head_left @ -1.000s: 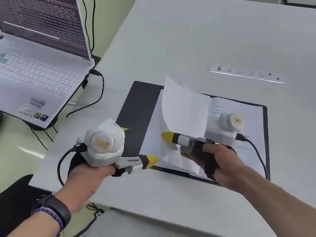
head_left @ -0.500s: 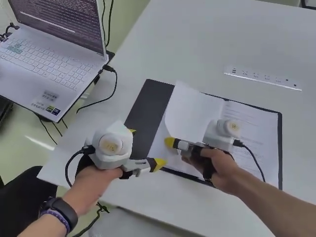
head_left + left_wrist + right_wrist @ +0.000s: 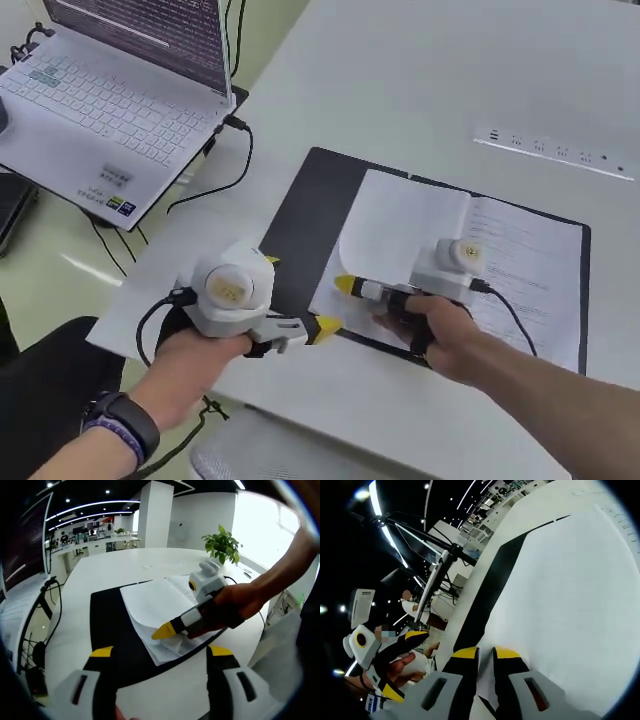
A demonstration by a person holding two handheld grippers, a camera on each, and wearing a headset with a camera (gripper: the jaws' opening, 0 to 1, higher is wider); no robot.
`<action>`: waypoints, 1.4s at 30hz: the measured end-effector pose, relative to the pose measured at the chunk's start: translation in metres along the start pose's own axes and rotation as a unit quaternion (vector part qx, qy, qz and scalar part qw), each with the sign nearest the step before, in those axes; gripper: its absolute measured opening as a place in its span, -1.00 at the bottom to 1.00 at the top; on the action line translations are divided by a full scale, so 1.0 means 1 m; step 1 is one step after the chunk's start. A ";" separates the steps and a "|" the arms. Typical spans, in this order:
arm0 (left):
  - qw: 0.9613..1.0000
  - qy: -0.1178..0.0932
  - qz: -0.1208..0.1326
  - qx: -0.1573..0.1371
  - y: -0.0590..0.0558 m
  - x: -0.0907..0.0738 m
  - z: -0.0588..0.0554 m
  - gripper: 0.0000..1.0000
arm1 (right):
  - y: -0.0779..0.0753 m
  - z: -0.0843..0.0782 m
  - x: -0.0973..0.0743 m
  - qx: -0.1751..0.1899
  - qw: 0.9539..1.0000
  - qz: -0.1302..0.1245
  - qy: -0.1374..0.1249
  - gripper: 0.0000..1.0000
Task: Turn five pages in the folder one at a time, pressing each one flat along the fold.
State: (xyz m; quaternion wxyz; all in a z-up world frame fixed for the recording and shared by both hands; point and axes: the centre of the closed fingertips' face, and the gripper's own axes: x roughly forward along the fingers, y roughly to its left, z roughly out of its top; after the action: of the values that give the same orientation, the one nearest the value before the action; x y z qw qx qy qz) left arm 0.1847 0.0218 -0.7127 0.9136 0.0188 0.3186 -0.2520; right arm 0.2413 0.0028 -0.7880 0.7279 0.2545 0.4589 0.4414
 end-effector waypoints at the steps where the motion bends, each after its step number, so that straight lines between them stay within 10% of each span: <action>1: 1.000 -0.001 -0.002 -0.003 -0.001 0.000 0.000 0.47 | 0.002 0.000 0.000 -0.004 1.000 0.005 0.000 -0.71; 23: 1.000 0.010 -0.016 0.007 -0.004 0.012 0.002 0.40 | 0.028 -0.001 -0.008 -0.014 0.999 0.049 -0.004 -0.12; 42: 0.999 0.021 -0.035 0.011 -0.009 0.046 0.000 -0.27 | 0.003 0.038 -0.077 -0.047 0.996 0.010 -0.076 -0.10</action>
State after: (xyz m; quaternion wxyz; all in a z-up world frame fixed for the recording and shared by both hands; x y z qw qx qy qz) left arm 0.2115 -0.0070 -0.7387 0.8972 0.0232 0.3349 -0.2871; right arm 0.2590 -0.0624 -0.7344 0.7674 0.2574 0.3783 0.4491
